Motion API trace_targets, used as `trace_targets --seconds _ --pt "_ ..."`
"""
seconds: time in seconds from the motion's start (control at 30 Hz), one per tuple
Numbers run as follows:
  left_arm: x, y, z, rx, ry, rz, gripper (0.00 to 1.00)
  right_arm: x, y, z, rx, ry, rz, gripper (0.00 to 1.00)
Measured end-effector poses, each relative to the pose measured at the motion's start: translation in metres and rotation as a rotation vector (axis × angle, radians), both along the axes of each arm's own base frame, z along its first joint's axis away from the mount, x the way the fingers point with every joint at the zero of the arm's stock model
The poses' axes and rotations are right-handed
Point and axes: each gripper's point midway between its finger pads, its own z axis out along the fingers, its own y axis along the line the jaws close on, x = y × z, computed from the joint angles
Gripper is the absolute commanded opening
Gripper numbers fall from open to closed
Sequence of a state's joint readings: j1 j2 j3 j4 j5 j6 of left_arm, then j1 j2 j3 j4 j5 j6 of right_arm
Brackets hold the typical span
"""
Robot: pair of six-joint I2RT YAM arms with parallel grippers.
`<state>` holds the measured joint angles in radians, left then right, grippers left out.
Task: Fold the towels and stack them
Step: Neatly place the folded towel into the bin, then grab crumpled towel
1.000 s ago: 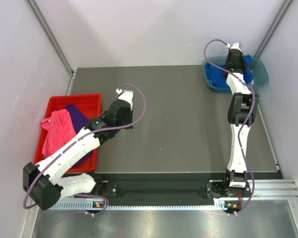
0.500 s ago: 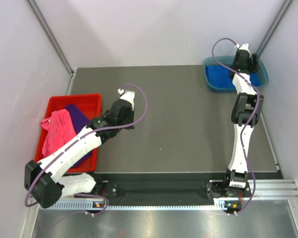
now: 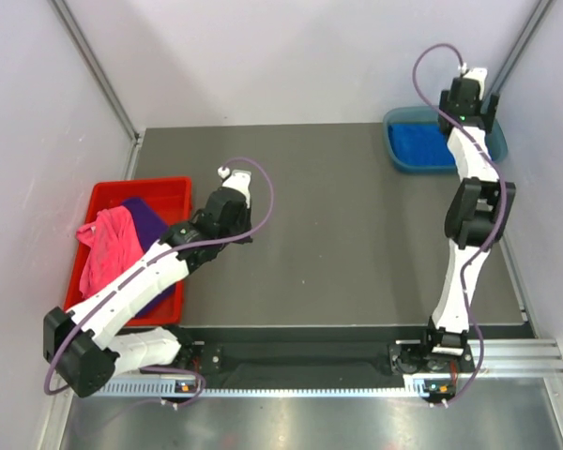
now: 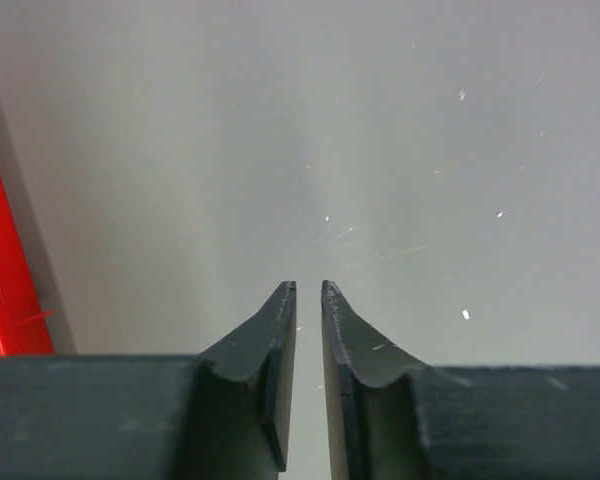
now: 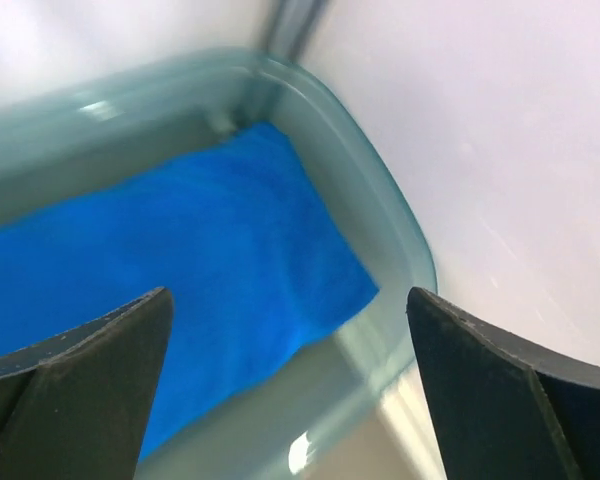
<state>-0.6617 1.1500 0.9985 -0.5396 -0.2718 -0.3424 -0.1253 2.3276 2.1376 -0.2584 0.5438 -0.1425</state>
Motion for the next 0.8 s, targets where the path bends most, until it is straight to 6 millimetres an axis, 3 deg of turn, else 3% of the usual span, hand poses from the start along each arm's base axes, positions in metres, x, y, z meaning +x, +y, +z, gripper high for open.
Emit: trace_targets --seconds 0.1,0.17,0.23,0.3,0.4,0.53,0.6,0.67,0.73,0.8 --pt "0.0 0.002 0.009 -0.023 -0.014 0.024 0.24 -0.027 0.043 0.062 0.102 -0.125 0.058 1.0" --pt "0.005 0.005 0.02 -0.035 -0.04 0.058 0.27 -0.051 0.084 0.099 0.164 -0.204 0.124 1.0" --pt "0.011 0.012 0.031 -0.039 -0.057 0.113 0.3 -0.079 0.137 0.123 0.235 -0.259 0.229 1.0" --pt "0.021 0.023 0.039 -0.034 -0.069 0.188 0.32 -0.107 0.196 0.131 0.32 -0.297 0.362 1.0" --pt "0.044 0.059 0.039 -0.035 -0.05 0.364 0.34 -0.151 0.28 0.104 0.444 -0.245 0.563 1.0" --pt "0.063 0.145 0.008 -0.006 0.047 0.708 0.37 -0.201 0.35 0.022 0.544 -0.035 0.712 1.0" --pt "0.06 0.181 -0.012 0.027 0.108 0.866 0.46 -0.225 0.367 -0.014 0.578 0.062 0.748 1.0" --pt "0.053 0.209 -0.03 0.053 0.16 1.002 0.47 -0.247 0.378 -0.043 0.612 0.147 0.773 1.0" --pt "0.047 0.23 -0.044 0.052 0.196 1.112 0.47 -0.265 0.388 -0.061 0.642 0.207 0.796 1.0" --pt "0.04 0.251 -0.055 0.039 0.223 1.216 0.48 -0.273 0.396 -0.065 0.663 0.23 0.818 1.0"
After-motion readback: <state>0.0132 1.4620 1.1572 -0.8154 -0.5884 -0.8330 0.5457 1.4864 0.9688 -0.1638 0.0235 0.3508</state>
